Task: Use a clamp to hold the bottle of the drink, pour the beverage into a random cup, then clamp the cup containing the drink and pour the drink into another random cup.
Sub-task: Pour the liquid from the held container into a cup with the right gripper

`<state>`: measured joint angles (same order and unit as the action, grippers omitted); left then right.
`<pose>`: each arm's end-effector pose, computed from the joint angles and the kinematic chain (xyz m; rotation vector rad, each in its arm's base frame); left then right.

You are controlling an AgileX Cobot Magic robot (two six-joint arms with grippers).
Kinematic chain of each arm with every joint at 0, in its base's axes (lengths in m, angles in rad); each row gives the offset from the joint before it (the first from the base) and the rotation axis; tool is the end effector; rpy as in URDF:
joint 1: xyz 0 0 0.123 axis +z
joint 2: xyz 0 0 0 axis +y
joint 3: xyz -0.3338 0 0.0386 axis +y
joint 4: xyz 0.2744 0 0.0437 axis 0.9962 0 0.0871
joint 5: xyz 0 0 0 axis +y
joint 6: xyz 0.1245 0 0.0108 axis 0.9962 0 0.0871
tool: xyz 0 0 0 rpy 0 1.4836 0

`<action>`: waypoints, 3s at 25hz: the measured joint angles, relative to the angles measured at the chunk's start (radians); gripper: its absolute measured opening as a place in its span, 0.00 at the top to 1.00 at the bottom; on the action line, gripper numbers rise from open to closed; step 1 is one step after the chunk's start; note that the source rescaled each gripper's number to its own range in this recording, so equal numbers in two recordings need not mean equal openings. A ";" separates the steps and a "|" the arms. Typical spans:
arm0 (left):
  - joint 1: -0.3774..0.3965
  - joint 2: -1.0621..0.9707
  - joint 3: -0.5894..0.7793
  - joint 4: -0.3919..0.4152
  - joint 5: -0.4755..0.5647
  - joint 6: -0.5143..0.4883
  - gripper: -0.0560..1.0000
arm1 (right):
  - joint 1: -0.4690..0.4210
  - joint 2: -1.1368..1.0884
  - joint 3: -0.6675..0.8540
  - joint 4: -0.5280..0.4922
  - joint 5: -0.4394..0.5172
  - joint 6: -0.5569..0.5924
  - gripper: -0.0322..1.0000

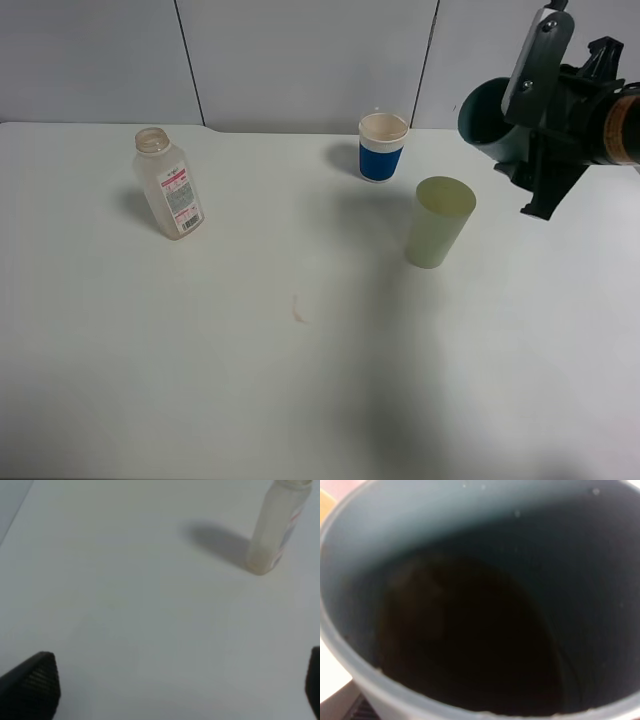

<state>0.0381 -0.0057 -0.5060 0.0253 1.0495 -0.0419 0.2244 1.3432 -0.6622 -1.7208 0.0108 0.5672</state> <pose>-0.0038 0.0026 0.2777 -0.0820 2.0196 0.0278 0.2993 0.0669 0.2484 -1.4029 1.7132 -0.5389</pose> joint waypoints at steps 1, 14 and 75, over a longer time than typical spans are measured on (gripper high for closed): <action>0.000 0.000 0.000 0.000 0.000 0.000 0.00 | 0.006 0.000 0.000 0.000 0.011 -0.002 0.97; 0.000 0.000 0.000 0.000 0.000 0.000 0.00 | 0.028 0.000 0.000 -0.006 0.074 -0.060 0.97; 0.000 0.000 0.000 0.000 0.000 0.000 0.00 | 0.030 0.000 0.000 -0.016 0.194 -0.234 0.97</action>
<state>0.0381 -0.0057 -0.5060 0.0253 1.0495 -0.0419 0.2540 1.3432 -0.6622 -1.7372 0.2046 0.3327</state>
